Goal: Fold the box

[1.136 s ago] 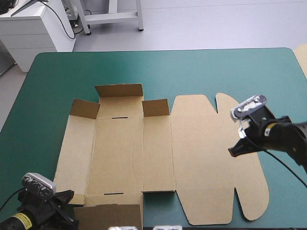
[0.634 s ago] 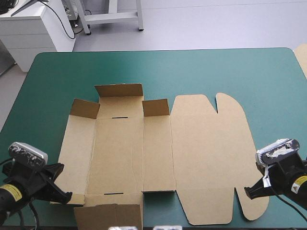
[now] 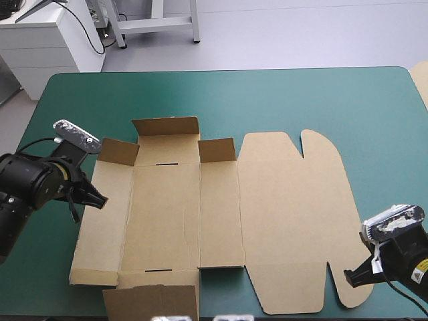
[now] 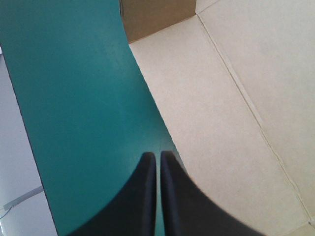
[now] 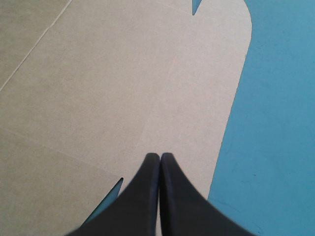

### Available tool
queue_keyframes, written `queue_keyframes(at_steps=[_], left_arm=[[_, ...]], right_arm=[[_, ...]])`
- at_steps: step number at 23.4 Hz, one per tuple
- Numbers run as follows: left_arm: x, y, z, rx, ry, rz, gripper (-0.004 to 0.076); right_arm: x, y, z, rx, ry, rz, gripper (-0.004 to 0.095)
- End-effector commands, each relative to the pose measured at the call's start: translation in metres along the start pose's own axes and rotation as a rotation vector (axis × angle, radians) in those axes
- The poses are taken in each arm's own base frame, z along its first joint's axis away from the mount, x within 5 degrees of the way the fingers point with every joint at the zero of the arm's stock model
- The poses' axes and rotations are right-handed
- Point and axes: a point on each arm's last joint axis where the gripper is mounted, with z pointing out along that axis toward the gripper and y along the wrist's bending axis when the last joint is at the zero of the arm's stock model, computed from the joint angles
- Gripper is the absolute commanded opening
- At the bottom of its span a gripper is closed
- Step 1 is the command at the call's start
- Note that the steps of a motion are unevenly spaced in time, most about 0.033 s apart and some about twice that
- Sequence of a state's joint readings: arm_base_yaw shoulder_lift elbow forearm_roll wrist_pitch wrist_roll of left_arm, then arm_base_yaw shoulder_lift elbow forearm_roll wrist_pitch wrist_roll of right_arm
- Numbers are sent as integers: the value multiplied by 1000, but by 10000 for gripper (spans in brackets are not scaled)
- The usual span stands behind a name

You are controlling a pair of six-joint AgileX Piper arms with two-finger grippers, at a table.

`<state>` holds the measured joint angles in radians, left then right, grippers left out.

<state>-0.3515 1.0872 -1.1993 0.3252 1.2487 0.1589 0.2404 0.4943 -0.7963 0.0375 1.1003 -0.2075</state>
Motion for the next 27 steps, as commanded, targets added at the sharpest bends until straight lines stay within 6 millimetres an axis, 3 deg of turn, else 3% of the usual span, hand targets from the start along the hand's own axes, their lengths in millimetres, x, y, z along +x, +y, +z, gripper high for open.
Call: queue_keyframes(at_steps=[1,4,11,17,22,24,27], left_arm=[[-14,11,-6,-20,-26,-19,20],[-14,23,-1,8,-9,-79,20],[16,67,14,207,-8,-312,20],[25,92,19,331,-158,-459,20],[31,114,66,426,-73,-613,20],[35,116,73,402,-42,-515,20],[39,122,93,436,1,-539,20]], right_arm=[[-10,-2,-5,20,-71,1,-15],[-9,-2,-5,17,-58,1,-15],[-5,-2,-5,22,-13,-16,-15],[1,-2,-5,18,54,-20,-16],[7,-1,-6,2,118,-15,-15],[7,-1,-6,4,116,-16,-15],[6,-1,-6,8,103,1,-15]])
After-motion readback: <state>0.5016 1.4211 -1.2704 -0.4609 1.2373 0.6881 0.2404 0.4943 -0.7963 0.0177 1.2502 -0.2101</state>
